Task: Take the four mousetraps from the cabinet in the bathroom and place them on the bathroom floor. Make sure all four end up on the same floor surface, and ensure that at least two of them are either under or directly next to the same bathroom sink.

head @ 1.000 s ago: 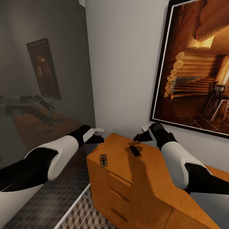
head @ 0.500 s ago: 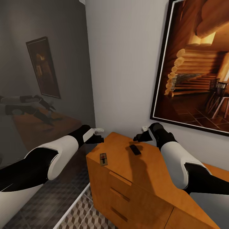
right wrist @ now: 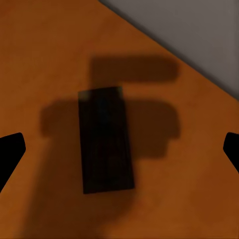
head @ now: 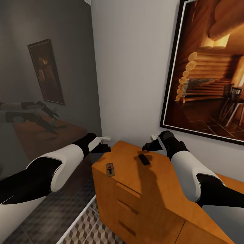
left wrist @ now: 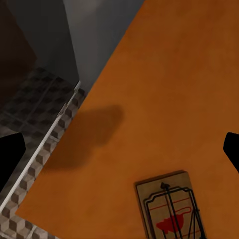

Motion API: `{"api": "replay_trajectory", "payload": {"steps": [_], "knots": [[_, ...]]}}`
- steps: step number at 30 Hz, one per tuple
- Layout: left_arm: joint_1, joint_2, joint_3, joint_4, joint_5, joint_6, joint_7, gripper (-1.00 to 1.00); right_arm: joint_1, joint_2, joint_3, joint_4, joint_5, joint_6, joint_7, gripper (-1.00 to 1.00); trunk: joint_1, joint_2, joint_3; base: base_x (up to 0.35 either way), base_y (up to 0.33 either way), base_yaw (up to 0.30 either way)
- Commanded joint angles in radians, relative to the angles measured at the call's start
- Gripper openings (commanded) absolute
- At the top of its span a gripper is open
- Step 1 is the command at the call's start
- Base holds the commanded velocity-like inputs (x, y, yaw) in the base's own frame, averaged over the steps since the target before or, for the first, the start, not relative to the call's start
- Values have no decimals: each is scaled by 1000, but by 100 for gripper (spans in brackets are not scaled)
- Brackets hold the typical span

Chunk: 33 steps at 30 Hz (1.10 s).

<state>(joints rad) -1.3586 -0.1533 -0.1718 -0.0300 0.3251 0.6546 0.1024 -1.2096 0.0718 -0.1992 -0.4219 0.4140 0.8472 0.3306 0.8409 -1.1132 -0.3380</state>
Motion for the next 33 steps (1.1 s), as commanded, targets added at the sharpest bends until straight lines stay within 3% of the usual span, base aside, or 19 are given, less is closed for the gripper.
{"api": "replay_trajectory", "payload": {"steps": [1,11,23,33], "knots": [[0,0,-6,-2,11,5,6,100,-1,1,-7,-1,11,4,7,100,0,-1,-1,0,0,0],[0,0,-6,-1,12,5,6,100,-1,1,-8,0,8,5,8,100,0,-1,-1,0,0,0],[0,0,-6,-1,12,5,6,100,-1,0,-10,30,6,-2,7,100,46,-85,-39,0,0,0],[-1,0,-6,-1,11,4,6,100,-1,0,-11,35,6,-3,7,100,46,-85,-39,0,0,0]]}}
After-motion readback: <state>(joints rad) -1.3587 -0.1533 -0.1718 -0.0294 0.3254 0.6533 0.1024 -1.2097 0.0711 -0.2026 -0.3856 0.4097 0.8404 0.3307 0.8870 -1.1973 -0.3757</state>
